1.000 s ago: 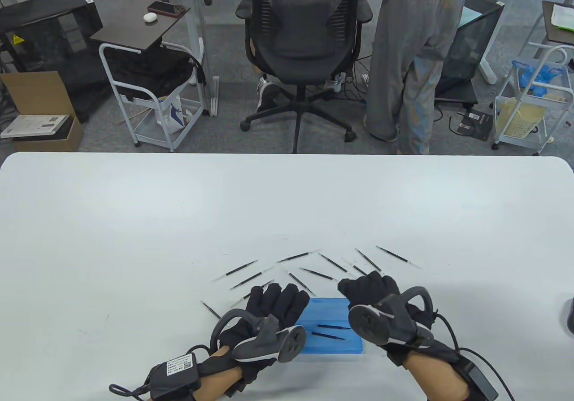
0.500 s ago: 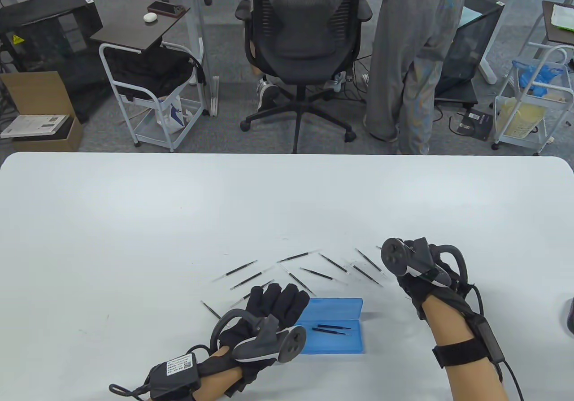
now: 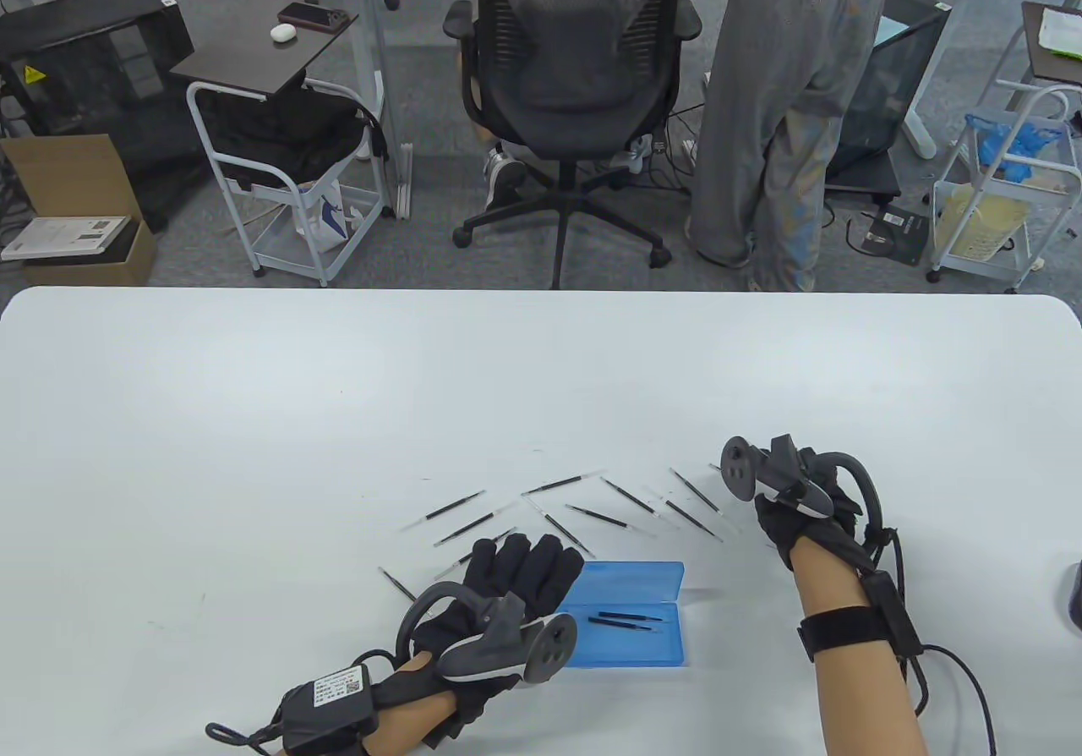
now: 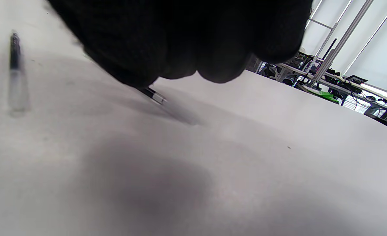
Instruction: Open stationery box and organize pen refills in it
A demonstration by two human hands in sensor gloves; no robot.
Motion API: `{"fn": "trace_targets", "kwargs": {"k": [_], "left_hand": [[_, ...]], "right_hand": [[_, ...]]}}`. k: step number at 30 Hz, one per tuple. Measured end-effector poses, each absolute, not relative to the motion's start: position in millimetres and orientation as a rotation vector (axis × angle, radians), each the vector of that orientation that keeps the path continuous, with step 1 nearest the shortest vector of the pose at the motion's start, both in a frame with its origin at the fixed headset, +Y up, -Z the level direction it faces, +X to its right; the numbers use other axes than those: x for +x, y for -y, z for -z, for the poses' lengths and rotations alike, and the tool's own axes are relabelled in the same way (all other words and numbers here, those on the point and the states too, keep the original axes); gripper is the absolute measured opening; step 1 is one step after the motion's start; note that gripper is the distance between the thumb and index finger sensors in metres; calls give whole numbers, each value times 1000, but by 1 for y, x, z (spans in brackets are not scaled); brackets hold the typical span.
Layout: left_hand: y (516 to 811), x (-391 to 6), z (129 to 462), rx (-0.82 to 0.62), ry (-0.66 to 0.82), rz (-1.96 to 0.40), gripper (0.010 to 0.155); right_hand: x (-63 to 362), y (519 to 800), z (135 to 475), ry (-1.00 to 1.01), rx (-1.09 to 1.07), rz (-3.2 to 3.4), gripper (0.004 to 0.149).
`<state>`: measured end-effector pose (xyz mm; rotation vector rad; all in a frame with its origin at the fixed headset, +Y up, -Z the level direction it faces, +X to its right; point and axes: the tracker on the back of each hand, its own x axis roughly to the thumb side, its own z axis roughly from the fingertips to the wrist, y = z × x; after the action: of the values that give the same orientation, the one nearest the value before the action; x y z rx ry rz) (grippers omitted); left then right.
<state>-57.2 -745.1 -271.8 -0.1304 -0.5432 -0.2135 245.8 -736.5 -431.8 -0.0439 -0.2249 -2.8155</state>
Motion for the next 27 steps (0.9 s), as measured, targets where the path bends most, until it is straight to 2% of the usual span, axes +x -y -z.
{"fn": "trace_targets", "kwargs": {"k": [14,27], "left_hand": [[745,-57,272,-131,543,213,119],[745,-58,272,-133,542,210,119]], "right_hand": [[249,752,441,253,-37,2739,54],[251,753,446,252,-49,2727,50]]}}
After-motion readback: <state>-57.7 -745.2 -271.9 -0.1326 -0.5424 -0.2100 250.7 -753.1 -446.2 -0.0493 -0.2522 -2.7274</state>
